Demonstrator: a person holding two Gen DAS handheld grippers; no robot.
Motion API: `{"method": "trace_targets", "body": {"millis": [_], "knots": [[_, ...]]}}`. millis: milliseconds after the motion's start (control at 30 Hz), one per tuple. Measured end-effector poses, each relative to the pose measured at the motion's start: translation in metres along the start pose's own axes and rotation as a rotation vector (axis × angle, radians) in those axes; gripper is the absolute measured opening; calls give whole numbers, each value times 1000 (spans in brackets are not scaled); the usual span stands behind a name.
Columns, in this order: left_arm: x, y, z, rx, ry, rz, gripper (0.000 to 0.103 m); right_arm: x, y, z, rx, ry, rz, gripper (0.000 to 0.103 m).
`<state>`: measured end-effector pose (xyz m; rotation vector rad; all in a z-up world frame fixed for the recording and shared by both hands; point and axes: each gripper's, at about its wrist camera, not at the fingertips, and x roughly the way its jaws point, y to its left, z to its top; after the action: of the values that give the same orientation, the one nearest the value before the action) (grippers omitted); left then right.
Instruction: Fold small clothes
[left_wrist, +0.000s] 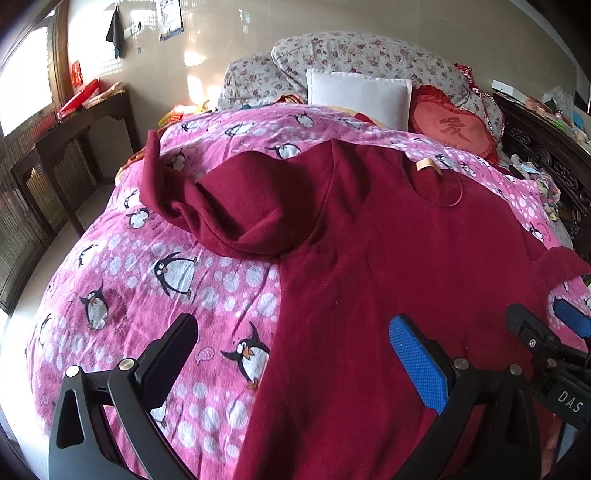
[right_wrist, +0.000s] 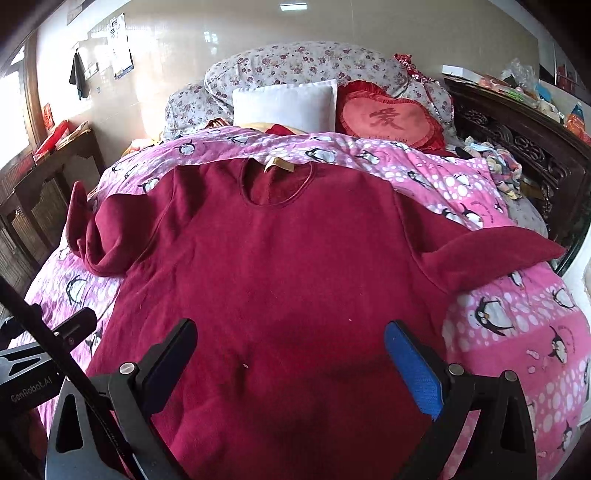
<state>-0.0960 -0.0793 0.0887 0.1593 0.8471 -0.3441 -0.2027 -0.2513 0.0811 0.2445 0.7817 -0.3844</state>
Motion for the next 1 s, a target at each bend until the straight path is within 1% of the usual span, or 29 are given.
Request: {"method": "trace_targets", "body": {"millis": [100,233,333,433,500,567,667,700,767,867,900,933,967,1000], "knots": [[11,9,8,-9,12,7,103,14,7,5,1,16,13,103],[28,37,25,-48,33,12,103,34,19,13,-3,36,34,103],[39,67,44,-74,25,61,103,45,28,19,-12,37,52,103],[52,106,69,-101,-5,146,103,53,38,25,-25,31,64,103],[62,129,85,-131,-6,173,103,58,44,29,-41,35,74,103],[76,157,105,-186,1,194,103,62,52,31,-54,34,77,103],[98,186,132,-243,-8,241,103,67,58,31,-67,35,89,103],[105,192,139,-251,-6,259,103,68,60,31,-69,38,93,103],[121,203,155,-275,-4,270,103,71,63,29,-77,47,103,103],[138,212,167,-290,-26,283,103,75,67,28,-95,59,99,103],[142,214,170,-284,-25,281,100,76,67,27,-98,59,98,103],[147,215,171,-274,-17,284,83,76,67,27,-99,59,97,103],[152,217,172,-263,6,289,46,77,67,27,-98,60,96,103],[157,221,172,-253,42,285,27,77,67,26,-97,63,98,103]]}}
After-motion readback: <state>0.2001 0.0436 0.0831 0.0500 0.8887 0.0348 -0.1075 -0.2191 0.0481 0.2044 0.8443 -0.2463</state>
